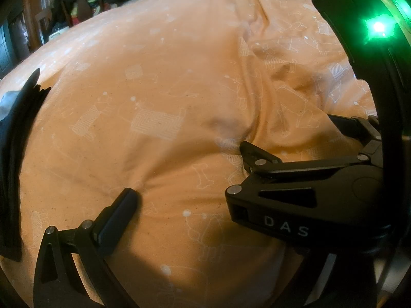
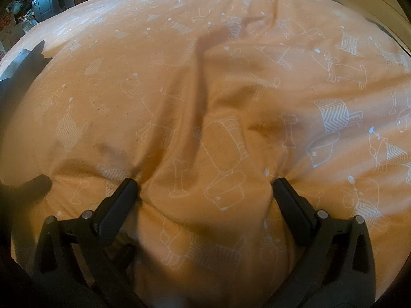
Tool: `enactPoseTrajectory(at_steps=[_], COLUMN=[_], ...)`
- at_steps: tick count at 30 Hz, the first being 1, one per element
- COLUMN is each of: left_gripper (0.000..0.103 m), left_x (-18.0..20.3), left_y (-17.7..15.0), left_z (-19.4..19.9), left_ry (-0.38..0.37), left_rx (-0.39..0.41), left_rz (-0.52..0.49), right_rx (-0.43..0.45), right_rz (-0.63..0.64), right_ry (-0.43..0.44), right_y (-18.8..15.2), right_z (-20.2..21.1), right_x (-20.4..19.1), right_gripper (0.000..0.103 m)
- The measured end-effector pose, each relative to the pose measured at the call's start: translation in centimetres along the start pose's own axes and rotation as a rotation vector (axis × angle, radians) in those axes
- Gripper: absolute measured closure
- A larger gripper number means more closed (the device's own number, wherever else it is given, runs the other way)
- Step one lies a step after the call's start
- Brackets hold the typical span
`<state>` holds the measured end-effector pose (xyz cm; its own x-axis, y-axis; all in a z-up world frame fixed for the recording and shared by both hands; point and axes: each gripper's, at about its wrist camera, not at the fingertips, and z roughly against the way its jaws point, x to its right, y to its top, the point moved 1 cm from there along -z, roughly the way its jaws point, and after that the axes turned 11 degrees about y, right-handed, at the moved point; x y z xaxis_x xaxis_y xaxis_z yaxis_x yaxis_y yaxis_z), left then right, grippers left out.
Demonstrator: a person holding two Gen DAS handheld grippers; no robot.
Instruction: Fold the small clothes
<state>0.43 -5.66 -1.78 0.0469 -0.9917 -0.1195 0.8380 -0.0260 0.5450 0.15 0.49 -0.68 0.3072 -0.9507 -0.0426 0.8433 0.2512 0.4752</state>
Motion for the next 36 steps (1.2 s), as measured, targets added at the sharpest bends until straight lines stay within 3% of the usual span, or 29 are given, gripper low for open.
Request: enactPoseTrajectory(at_steps=[36], left_gripper=[0.0], left_x=[1.3], left_y=[1.1], left_z=[-0.4], left_ry=[0.019], left_rx=[-0.013], left_rz=[0.01], right_rx=[0.005], right_rz=[-0.001], right_ry=[0.0], right_y=[0.3], right_z=[-0.6], right_x=[0.0], right_gripper=[0.0])
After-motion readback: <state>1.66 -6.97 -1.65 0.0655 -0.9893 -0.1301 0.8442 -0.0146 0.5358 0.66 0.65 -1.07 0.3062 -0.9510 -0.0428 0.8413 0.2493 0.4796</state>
